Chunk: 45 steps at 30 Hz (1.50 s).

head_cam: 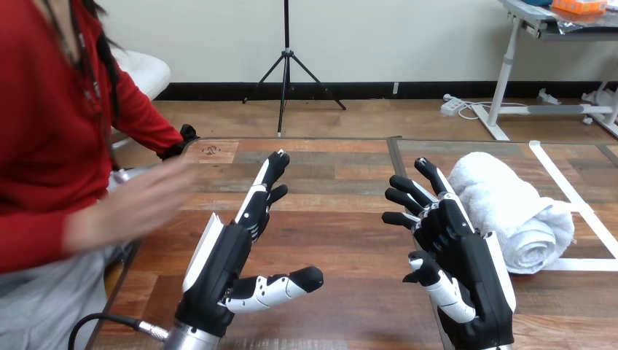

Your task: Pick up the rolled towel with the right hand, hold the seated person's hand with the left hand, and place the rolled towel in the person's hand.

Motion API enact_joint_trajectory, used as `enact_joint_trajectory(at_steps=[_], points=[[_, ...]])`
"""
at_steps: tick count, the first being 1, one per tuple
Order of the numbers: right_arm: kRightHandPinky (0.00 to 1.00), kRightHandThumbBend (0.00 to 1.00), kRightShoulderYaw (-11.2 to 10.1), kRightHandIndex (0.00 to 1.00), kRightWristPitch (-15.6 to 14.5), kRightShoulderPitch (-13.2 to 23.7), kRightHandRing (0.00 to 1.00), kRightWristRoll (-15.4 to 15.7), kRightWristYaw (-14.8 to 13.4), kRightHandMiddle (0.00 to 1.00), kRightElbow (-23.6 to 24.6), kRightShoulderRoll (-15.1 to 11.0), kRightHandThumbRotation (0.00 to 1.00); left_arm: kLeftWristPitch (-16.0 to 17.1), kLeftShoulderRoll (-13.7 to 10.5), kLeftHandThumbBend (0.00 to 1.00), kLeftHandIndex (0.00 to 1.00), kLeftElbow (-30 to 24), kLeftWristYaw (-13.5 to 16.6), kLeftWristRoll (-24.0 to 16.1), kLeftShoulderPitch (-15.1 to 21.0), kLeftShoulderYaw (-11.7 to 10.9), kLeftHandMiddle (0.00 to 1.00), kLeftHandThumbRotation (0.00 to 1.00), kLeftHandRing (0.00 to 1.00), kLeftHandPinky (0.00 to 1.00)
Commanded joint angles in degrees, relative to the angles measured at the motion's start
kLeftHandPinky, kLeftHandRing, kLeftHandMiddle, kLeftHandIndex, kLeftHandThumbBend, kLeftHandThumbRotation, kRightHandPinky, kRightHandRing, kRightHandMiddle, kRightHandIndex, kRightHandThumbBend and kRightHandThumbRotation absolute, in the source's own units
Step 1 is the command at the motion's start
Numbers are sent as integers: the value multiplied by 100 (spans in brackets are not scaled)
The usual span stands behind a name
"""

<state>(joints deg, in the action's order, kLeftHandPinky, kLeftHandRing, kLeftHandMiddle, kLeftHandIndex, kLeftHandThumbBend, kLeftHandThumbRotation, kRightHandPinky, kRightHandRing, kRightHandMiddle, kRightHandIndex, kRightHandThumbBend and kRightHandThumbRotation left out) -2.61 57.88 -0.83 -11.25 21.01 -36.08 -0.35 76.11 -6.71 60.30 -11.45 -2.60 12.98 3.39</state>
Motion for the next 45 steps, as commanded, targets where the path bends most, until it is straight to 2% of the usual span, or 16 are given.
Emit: enact_joint_trajectory(at_steps=[1,28,45], points=[[73,100,29,94,34,160,84,-49,-13,85,330,11,68,55,-13,100,100,-211,22,46,126,-72,100,60,100,94],[74,100,43,94,-29,65,84,-77,6,86,432,-3,67,149,-17,100,100,-202,141,-157,109,-93,100,63,100,93],[75,100,42,94,-80,38,84,-91,16,86,505,-6,65,77,-12,100,100,-240,193,-174,90,-76,100,63,100,92]])
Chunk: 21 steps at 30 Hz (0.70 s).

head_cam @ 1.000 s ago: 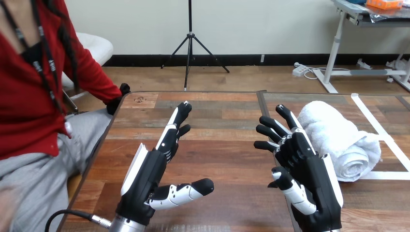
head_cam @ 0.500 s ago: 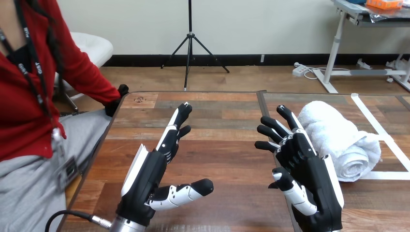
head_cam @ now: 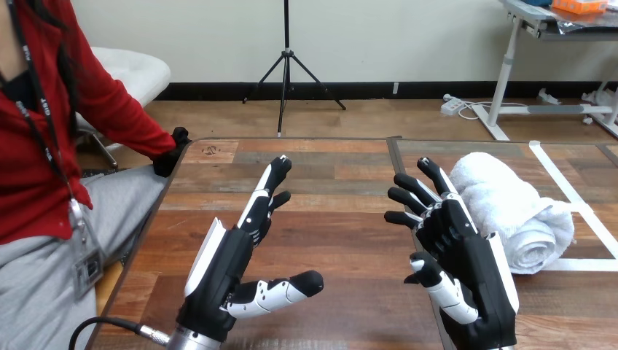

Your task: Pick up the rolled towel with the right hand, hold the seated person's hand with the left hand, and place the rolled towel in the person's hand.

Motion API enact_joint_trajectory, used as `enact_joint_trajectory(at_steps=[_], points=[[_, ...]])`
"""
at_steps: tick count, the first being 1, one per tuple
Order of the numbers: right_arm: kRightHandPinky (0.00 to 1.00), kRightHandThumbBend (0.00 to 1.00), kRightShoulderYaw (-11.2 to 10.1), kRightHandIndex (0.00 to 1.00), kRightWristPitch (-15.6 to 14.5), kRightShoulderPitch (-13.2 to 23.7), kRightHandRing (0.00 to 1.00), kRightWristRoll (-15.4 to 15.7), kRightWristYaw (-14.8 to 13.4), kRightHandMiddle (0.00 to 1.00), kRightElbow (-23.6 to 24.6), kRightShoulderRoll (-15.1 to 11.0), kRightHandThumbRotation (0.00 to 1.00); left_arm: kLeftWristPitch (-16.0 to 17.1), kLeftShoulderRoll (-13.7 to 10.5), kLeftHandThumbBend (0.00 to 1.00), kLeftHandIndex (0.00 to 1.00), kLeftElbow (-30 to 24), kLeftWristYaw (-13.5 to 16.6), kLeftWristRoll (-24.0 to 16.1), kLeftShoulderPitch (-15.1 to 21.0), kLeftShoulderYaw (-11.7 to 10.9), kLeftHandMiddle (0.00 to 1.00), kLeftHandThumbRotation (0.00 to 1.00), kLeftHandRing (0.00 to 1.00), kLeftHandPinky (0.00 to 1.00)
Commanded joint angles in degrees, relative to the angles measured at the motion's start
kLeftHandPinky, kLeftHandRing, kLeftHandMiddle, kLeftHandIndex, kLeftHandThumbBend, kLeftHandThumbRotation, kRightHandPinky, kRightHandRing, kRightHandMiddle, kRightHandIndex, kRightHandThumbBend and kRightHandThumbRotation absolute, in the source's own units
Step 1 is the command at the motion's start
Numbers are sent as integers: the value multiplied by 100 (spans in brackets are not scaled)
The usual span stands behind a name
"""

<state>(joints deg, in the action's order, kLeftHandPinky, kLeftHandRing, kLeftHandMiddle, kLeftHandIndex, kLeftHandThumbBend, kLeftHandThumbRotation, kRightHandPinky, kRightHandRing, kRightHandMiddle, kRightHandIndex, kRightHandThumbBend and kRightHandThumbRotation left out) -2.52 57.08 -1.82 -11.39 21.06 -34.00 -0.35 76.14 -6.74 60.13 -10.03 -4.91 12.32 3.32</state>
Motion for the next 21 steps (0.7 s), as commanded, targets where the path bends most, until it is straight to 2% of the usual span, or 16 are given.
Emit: enact_joint_trajectory(at_steps=[1,13,16,21], points=[[75,100,35,94,-2,138,84,-87,20,86,298,-7,65,65,-5,100,100,-219,42,74,156,-66,100,63,100,92],[73,100,15,94,10,142,83,-2,-32,85,301,-22,65,45,-12,100,100,-259,11,100,122,-47,100,62,100,92],[73,100,-1,94,43,151,83,40,-75,85,291,-10,65,83,-24,100,100,-245,93,-11,130,-83,100,62,100,92],[73,100,21,94,41,156,82,-6,-17,85,284,-37,65,52,-12,100,100,-250,4,106,122,-42,100,62,100,93]])
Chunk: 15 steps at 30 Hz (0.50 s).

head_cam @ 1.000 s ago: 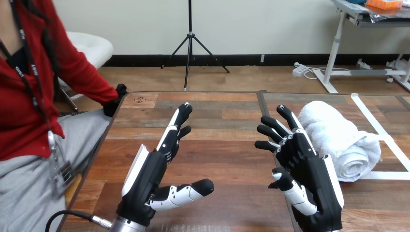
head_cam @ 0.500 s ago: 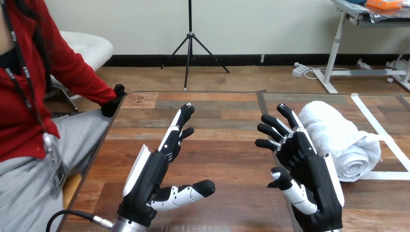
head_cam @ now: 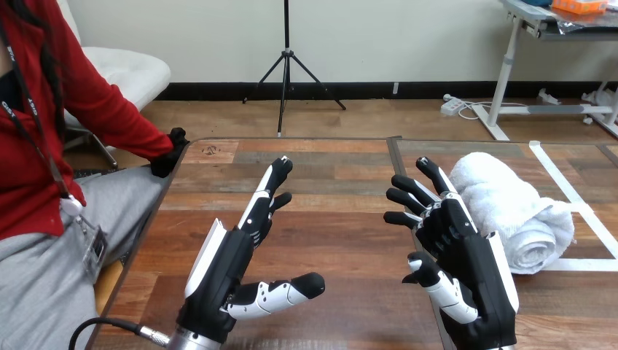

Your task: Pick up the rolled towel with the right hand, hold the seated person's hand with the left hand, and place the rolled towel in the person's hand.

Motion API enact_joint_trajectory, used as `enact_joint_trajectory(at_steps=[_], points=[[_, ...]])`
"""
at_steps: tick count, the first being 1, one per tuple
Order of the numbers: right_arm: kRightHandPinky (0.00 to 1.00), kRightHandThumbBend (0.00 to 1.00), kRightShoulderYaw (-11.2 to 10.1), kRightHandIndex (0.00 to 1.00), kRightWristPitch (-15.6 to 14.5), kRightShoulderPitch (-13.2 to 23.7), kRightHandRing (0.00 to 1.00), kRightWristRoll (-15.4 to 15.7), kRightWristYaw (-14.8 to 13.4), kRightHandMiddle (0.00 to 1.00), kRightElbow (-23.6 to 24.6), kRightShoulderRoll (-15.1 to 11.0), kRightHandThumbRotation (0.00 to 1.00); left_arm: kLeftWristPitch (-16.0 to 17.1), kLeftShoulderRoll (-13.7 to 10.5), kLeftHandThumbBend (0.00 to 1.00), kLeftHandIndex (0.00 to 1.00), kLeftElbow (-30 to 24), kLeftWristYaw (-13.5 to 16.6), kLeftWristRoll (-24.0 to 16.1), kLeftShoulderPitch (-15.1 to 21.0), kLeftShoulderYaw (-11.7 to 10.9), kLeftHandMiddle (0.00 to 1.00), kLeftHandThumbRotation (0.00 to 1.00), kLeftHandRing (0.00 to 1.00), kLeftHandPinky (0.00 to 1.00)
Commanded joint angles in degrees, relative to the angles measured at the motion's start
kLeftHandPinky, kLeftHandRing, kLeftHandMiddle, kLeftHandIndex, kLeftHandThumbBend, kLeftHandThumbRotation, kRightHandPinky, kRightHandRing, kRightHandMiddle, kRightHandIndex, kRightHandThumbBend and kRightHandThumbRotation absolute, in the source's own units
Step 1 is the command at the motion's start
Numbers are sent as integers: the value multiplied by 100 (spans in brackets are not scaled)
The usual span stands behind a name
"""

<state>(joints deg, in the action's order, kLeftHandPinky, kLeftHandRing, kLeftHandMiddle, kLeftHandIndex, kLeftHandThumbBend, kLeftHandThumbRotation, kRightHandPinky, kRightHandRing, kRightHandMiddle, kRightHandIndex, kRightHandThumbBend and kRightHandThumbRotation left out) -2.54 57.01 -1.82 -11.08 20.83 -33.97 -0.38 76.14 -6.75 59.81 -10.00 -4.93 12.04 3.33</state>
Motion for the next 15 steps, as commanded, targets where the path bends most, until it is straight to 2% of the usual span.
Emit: enact_joint_trajectory(at_steps=[1,4,10,15], points=[[73,100,23,94,44,155,82,-38,5,85,284,-35,65,51,-9,100,100,-213,-16,130,151,-37,100,62,100,93],[73,100,31,94,51,158,83,-58,30,85,278,-40,65,69,-17,100,100,-222,90,-6,148,-83,100,62,100,93],[73,100,31,94,-17,134,83,-87,29,85,332,-24,64,66,-11,100,100,-210,59,37,142,-68,100,62,100,94],[73,100,18,93,-38,125,82,8,-38,85,378,-33,64,67,-11,100,100,-216,90,-6,140,-79,100,63,100,93]])
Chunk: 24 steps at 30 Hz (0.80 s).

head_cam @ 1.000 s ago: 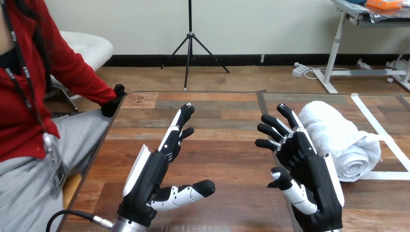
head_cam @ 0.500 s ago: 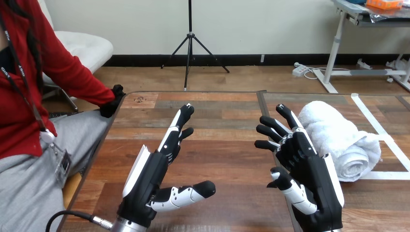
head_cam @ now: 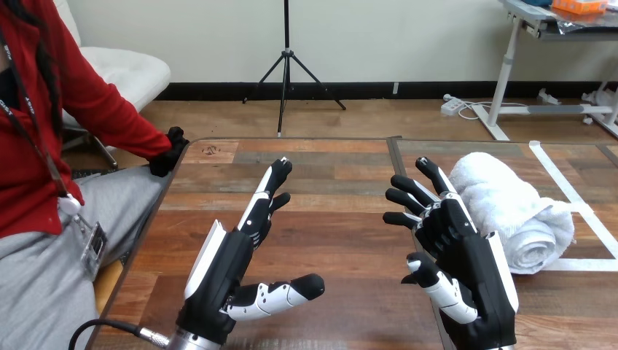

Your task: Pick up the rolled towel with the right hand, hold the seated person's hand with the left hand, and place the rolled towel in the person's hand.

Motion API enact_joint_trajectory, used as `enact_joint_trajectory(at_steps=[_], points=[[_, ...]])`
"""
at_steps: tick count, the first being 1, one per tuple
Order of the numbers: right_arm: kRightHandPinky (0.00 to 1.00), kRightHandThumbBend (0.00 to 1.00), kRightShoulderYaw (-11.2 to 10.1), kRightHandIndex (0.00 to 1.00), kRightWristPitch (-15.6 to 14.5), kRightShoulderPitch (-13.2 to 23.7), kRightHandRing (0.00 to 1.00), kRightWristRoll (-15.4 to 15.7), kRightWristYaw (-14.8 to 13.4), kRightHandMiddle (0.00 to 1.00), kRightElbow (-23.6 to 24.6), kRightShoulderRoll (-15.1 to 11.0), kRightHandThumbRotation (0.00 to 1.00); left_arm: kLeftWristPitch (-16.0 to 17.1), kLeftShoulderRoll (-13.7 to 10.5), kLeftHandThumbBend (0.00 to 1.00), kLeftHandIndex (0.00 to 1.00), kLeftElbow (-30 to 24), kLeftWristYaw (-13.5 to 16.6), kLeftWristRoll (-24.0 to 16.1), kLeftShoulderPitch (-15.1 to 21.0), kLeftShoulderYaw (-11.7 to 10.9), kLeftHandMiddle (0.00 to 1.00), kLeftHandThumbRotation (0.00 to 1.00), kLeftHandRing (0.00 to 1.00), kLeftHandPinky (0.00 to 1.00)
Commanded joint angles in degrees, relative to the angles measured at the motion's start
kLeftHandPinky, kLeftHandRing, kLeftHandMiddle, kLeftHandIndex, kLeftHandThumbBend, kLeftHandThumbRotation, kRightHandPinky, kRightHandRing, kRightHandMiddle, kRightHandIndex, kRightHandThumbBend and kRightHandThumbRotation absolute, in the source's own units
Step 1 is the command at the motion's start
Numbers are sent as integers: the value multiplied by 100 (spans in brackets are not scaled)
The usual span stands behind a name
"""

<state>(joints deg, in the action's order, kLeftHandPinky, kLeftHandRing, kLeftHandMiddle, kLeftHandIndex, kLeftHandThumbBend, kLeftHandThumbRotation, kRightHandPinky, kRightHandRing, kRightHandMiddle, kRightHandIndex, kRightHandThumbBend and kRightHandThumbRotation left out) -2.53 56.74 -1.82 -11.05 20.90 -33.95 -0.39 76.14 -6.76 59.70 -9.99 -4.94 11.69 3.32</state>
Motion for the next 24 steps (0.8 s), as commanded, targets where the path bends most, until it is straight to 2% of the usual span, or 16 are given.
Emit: enact_joint_trajectory(at_steps=[1,24], points=[[73,100,20,93,-15,122,82,3,-46,85,384,-33,64,69,-12,100,100,-208,100,-21,175,-82,100,63,100,93],[72,100,2,93,-127,198,83,-9,-21,85,561,-141,62,90,2,100,100,-188,116,10,173,-40,100,62,100,93]])
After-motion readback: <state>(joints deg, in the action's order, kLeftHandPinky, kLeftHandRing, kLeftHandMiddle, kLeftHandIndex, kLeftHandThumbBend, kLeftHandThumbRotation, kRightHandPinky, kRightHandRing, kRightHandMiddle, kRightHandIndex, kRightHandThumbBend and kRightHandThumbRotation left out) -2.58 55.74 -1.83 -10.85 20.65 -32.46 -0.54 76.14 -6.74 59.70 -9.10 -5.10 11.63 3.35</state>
